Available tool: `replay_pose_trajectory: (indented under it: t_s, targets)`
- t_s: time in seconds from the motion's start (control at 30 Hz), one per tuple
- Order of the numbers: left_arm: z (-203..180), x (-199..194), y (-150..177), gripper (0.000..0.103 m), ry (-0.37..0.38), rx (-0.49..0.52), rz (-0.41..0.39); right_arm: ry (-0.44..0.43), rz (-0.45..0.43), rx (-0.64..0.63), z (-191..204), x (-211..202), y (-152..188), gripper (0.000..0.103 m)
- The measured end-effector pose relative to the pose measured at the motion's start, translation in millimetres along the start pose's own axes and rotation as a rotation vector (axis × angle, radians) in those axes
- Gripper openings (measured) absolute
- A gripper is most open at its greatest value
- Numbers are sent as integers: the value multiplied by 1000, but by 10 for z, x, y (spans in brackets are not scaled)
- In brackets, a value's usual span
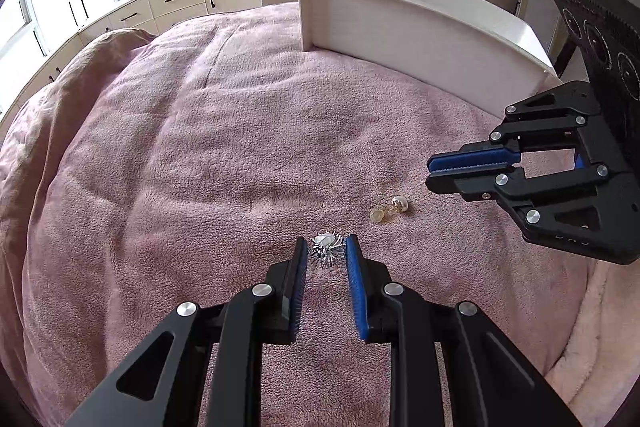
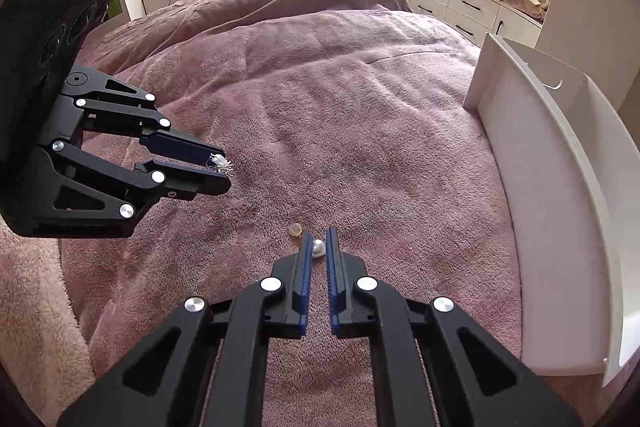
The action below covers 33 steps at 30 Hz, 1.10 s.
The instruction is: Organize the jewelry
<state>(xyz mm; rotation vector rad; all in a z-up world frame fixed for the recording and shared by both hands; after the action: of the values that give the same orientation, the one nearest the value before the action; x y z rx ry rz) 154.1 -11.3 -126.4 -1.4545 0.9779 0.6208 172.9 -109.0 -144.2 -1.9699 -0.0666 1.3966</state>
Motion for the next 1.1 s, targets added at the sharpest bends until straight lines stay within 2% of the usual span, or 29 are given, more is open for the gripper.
replay_pose_trajectory:
  t_s: [0.17, 0.27, 0.33, 0.4, 0.73, 0.77, 0.8, 0.83, 1.1]
  targets:
    - [-7, -210, -43, 24, -6, 4, -37, 22, -36, -13, 27, -196, -34, 8]
    - [11, -260, -12, 24, -12, -6, -39, 24, -16, -3, 39, -188, -30, 8]
    - [30, -276, 33, 24, -7, -23, -31, 11, -1, 18, 30, -121, -23, 16]
    - [45, -304, 79, 24, -6, -31, -23, 9, 13, 49, 9, -24, -10, 42]
    - [119, -384, 155, 24, -12, -43, -20, 3, 108, 70, 17, 483, 73, 39]
    - [120, -376, 154, 24, -11, -42, -16, 2, 113, 67, 25, 515, 79, 31]
    - [125, -369, 156, 24, -11, -42, -14, -1, 116, 67, 28, 536, 82, 17]
    - [128, -359, 155, 24, -12, -43, -13, -6, 116, 69, 31, 545, 81, 14]
    - [98, -269, 133, 25, -2, -57, -4, -16, 68, 56, 17, 322, 39, 13]
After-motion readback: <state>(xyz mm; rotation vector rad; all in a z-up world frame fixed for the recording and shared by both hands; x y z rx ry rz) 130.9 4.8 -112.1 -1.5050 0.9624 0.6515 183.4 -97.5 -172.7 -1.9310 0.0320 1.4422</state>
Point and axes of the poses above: each gripper's, at about its wrist camera, not at the fingertips, and x roughly the way its jaws point, z to its left, y to its underside, the point moved 3 cm from there along x, roughly the way its jaws point, and after that the axes turned 15 degrees about -x, right-handed, at the moved point
